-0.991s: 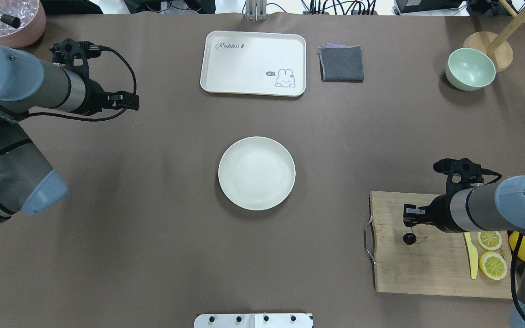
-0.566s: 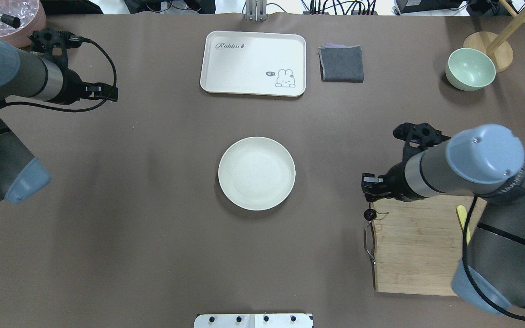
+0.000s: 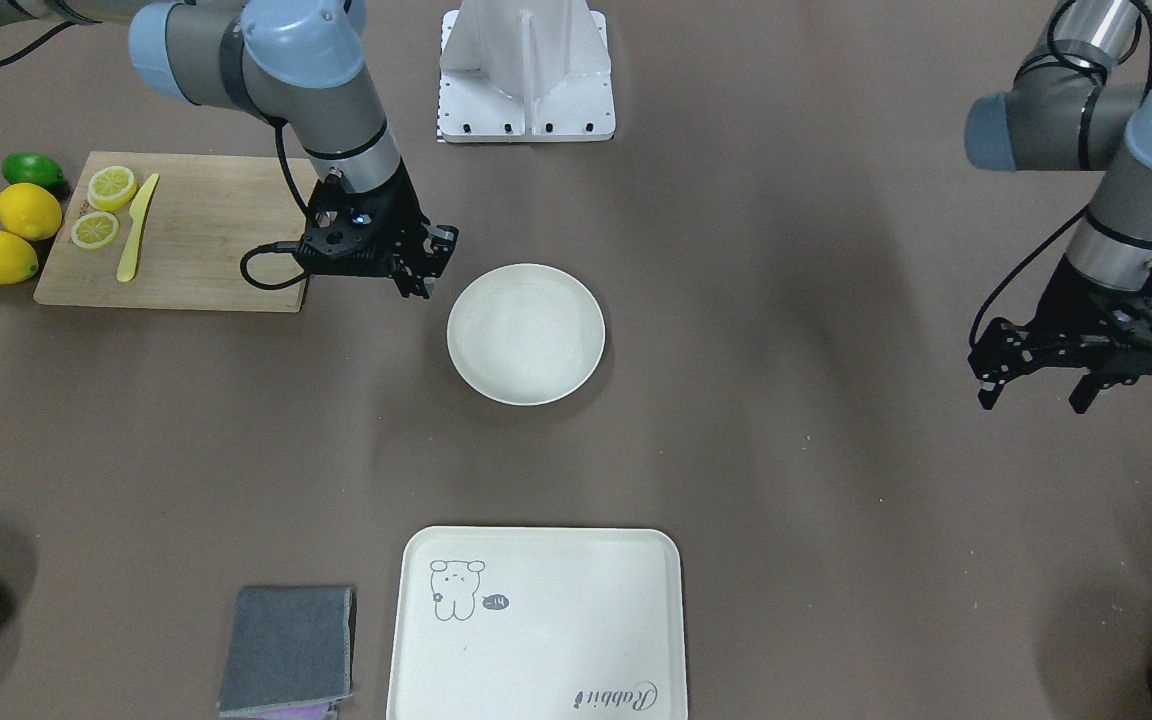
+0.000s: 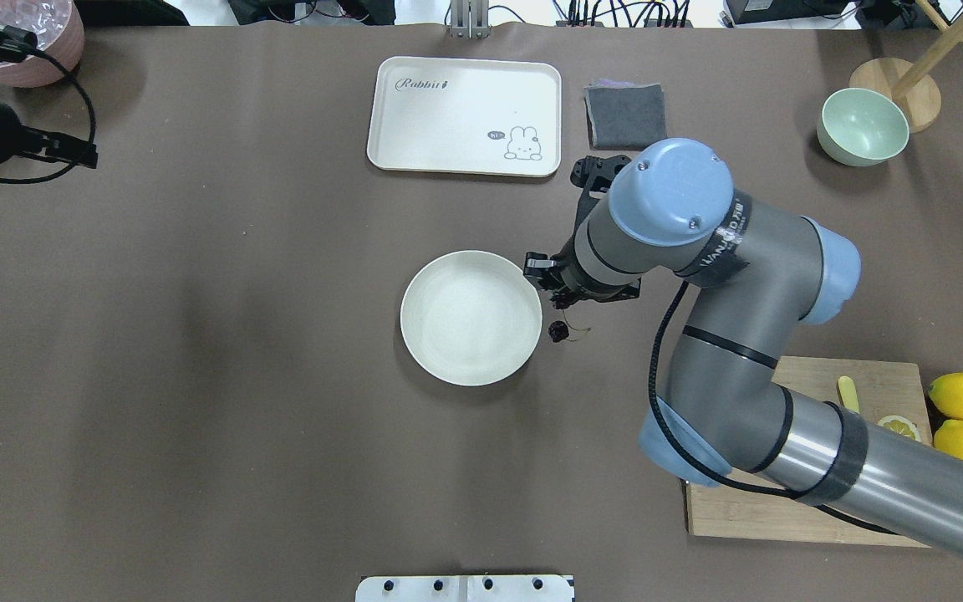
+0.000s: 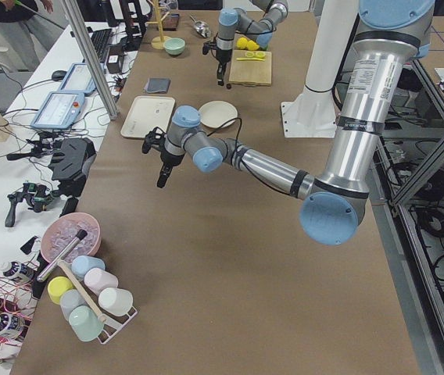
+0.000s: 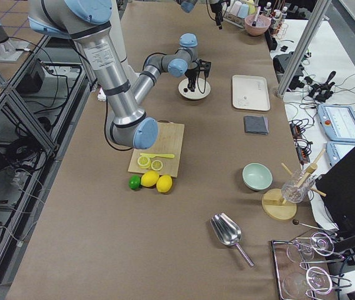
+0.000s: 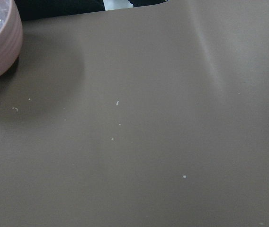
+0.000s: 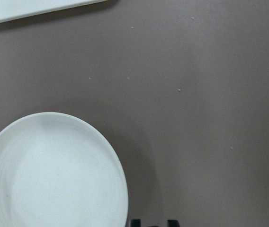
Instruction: Place red cherry on plate
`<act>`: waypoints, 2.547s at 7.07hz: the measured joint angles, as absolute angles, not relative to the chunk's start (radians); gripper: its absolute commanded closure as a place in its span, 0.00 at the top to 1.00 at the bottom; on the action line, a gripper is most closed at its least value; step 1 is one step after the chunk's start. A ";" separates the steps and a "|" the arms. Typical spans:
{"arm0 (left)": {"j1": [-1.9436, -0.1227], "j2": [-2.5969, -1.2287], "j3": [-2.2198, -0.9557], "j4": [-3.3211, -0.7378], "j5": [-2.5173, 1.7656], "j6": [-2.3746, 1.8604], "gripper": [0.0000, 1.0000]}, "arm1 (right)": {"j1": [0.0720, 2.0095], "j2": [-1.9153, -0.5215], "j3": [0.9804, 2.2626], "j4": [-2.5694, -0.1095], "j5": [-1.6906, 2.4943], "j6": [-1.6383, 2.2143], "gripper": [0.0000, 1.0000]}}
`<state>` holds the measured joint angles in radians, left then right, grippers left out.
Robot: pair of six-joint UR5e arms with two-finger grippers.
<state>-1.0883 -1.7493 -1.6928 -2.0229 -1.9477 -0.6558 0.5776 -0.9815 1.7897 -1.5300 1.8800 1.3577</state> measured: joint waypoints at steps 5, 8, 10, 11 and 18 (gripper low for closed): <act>-1.312 -1.620 -1.689 -2.015 -2.092 -0.434 0.98 | 0.513 -0.805 1.500 -1.413 1.790 1.344 0.99; -1.387 -1.566 -1.675 -2.008 -2.130 -0.291 0.98 | 0.516 -0.790 1.508 -1.434 1.784 1.353 1.00; -1.452 -1.554 -1.634 -2.006 -2.157 -0.164 0.98 | 0.604 -0.799 1.630 -1.610 1.843 1.313 1.00; -1.477 -1.549 -1.620 -2.005 -2.179 -0.125 0.98 | 0.707 -0.845 1.711 -1.704 1.929 1.225 1.00; -1.552 -1.552 -1.694 -1.803 -2.335 -0.103 0.98 | 1.562 -1.535 1.774 -1.843 2.324 -0.078 1.00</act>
<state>-1.5515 -1.5517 -1.6935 -1.8028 -2.3351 -0.1028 1.5620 -1.5352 1.7738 -1.8433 2.3242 -0.0782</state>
